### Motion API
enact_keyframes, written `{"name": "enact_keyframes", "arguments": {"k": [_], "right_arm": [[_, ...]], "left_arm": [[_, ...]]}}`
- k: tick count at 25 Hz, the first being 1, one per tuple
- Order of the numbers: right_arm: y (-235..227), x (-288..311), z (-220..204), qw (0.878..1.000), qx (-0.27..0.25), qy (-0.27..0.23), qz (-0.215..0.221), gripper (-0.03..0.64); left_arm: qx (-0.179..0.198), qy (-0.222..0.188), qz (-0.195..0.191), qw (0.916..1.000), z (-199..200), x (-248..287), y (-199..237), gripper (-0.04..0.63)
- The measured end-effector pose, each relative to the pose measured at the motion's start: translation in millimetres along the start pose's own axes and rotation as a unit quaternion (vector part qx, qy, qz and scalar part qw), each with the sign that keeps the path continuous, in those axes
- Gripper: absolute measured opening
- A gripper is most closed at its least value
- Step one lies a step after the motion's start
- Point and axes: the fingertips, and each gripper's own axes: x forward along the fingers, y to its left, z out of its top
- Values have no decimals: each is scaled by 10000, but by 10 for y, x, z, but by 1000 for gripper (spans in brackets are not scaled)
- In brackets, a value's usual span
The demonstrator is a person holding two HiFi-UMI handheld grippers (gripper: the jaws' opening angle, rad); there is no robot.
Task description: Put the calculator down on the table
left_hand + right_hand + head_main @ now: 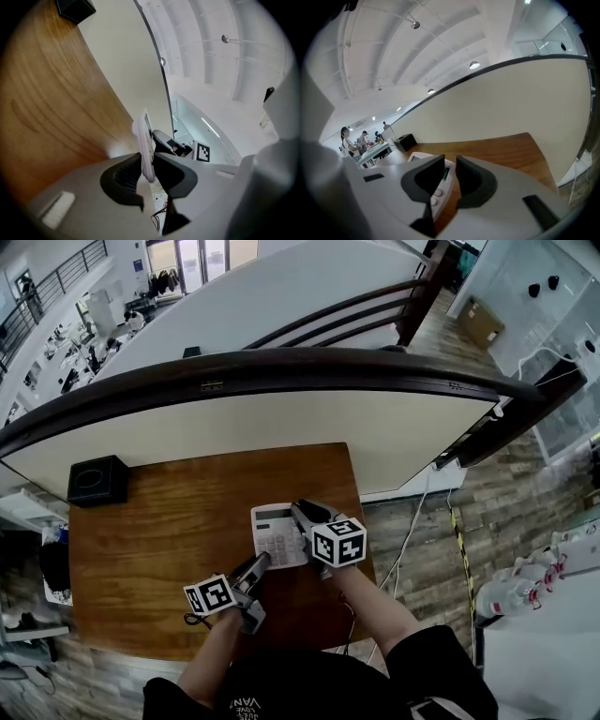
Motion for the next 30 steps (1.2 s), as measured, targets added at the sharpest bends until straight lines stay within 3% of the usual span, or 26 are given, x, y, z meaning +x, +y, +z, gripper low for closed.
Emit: {"name": "enact_keyframes", "arguments": {"k": [8,15,20,30], "right_arm": [[-196,407,94,9997,-165,131,-136,58],[-391,708,148,9995,-132,163,-224,58],[-486,895,199,9996,-76,122,-251,58],[-704,1164,244,9992,-59,200,-346,58]], "left_arm": [[-18,29,73,10000,288,249,292,86],[409,77,540,9977,485,454,558,86],[843,199,960,9916,664,571,696,92],[1232,509,1538,9791,818,813,842,112]]}}
